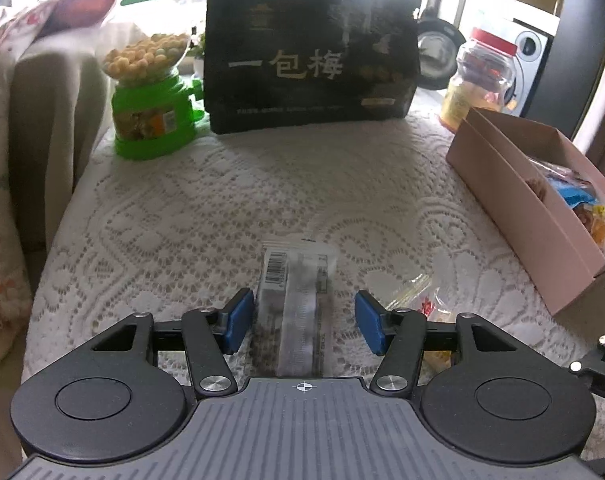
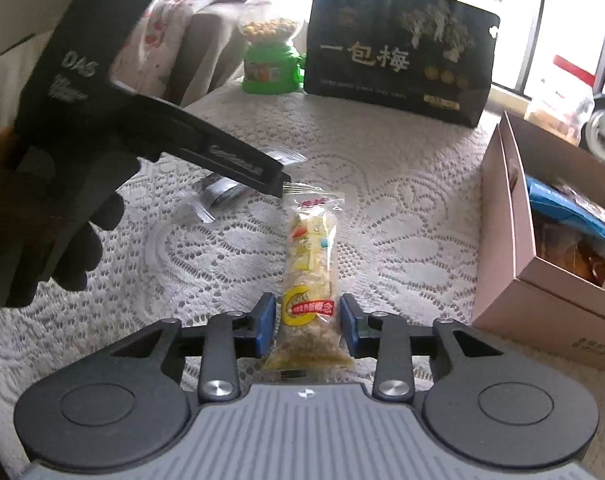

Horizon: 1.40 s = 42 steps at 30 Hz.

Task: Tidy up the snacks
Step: 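Grasp the yellow stick snack with the right tool while the left grasps the dark seed bag, then lower the stick snack and seed bag into the pink box and open both tools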

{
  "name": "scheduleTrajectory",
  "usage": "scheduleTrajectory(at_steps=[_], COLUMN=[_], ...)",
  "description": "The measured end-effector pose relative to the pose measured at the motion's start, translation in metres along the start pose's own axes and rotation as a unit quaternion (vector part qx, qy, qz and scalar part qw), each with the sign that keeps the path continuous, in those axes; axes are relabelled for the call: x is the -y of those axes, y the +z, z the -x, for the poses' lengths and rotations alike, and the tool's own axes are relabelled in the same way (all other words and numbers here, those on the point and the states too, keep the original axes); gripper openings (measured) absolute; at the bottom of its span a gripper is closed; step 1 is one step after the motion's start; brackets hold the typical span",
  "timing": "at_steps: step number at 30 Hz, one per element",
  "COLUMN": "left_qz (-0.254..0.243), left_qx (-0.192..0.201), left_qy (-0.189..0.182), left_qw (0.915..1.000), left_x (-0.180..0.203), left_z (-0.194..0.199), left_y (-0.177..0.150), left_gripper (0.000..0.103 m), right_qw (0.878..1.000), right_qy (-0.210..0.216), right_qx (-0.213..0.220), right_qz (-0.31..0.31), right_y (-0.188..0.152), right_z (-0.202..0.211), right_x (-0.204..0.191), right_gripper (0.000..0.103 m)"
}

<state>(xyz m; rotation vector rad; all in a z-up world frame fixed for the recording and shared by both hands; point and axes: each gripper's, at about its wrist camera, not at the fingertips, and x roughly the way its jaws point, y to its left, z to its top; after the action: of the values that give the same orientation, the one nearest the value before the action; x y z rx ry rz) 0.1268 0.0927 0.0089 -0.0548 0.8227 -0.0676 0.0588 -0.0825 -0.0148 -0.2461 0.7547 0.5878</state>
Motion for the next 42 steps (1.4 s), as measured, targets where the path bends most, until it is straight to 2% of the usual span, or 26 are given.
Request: scheduleTrajectory(at_steps=[2,8,13,15,17,19,23,26,29,31,35,39,42], left_qz=[-0.001,-0.004,-0.006,-0.007,-0.014,-0.019,-0.015,-0.008,-0.007,-0.013,-0.026,-0.002,0.011], left_qx=[0.0,-0.003,-0.006,-0.01,-0.017,-0.026,-0.046,-0.038,-0.031,-0.026,-0.02,-0.014,-0.015], left_qy=[0.006,0.0,-0.031,-0.047,-0.052,-0.05,-0.042,-0.045,-0.05,-0.047,-0.041,-0.036,-0.062], left_qw=[1.0,1.0,0.9995,0.9988,0.9984,0.9982,0.9979,0.9982,0.9982,0.9985,0.9986,0.9993,0.9979], left_x=[-0.002,-0.005,-0.005,-0.006,-0.006,-0.007,-0.014,-0.017,-0.016,-0.014,-0.01,-0.011,-0.003], left_z=[0.001,0.007,0.033,0.049,0.063,0.072,0.076,0.078,0.075,0.076,0.077,0.083,0.091], left_y=[0.0,-0.004,-0.018,-0.029,-0.042,-0.052,-0.069,-0.073,-0.074,-0.076,-0.08,-0.084,-0.088], left_gripper=[0.047,0.044,0.044,0.044,0.044,0.044,0.044,0.045,0.048,0.048,0.048,0.043,0.042], right_qw=[1.0,1.0,0.999,1.0,0.999,0.998,0.998,0.998,0.999,1.0,1.0,1.0,0.999], right_qy=[0.004,0.015,0.03,0.026,0.036,0.054,0.054,0.055,0.029,0.005,-0.008,0.007,0.015], right_qx=[0.003,0.002,0.004,0.007,0.003,-0.004,-0.023,-0.019,-0.001,0.004,-0.004,0.011,0.029], right_qz=[-0.01,-0.023,-0.015,-0.011,-0.013,-0.016,0.016,-0.002,-0.029,-0.028,-0.021,-0.023,-0.022], right_y=[-0.001,0.002,0.006,0.006,0.007,0.009,0.015,0.02,0.027,0.032,0.035,0.029,0.015], right_z=[0.0,-0.002,-0.003,-0.002,0.0,0.001,-0.002,0.001,0.0,-0.005,-0.012,0.014,0.048], right_x=[0.003,0.007,0.002,-0.001,-0.002,-0.002,-0.007,-0.001,0.006,0.006,0.005,0.007,0.01], right_gripper=[0.039,0.044,0.066,0.068,0.075,0.087,0.089,0.082,0.073,0.055,0.029,0.029,0.029])
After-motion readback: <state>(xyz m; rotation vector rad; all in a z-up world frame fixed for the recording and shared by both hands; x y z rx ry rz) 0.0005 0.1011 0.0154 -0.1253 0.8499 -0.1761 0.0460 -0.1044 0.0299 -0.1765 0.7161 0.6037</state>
